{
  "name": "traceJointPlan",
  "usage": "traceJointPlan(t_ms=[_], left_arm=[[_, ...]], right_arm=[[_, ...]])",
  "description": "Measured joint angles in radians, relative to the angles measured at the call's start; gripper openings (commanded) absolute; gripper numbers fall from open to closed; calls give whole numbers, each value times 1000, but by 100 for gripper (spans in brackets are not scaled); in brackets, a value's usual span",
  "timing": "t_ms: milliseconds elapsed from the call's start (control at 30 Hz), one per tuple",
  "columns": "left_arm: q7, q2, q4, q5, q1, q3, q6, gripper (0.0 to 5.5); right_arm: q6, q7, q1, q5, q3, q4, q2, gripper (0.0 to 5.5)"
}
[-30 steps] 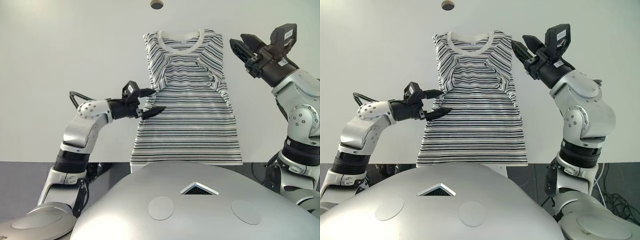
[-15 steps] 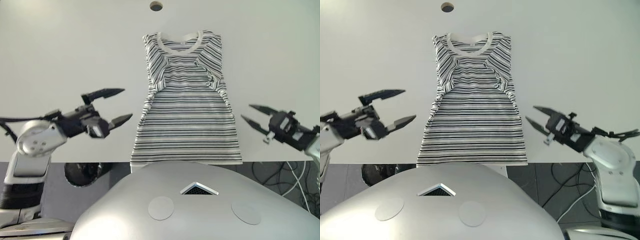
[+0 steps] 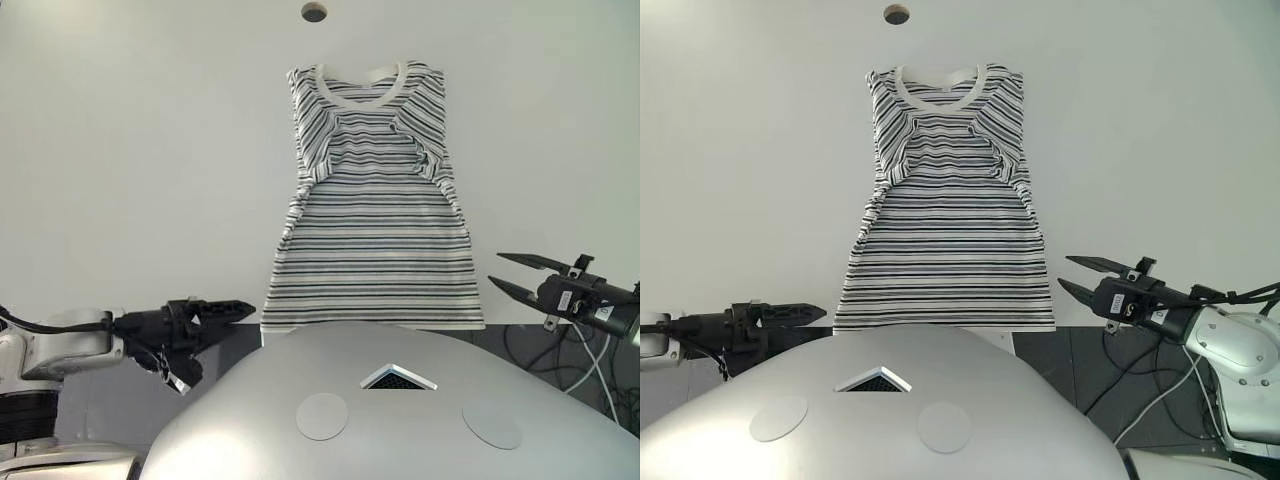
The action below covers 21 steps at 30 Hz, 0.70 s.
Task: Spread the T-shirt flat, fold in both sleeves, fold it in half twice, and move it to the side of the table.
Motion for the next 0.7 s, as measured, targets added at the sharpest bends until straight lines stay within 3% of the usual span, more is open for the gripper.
traceJointPlan(t_ms=[267,700], left_arm=[[55,-9,-146,-42,-40,-128,121,399],[86,81,-163,-84,-88,-243,281,399]], right_arm=[[1,-17,-27,4,26,-34,5,188],[27,-39,-43,3,52,-37,12,188]])
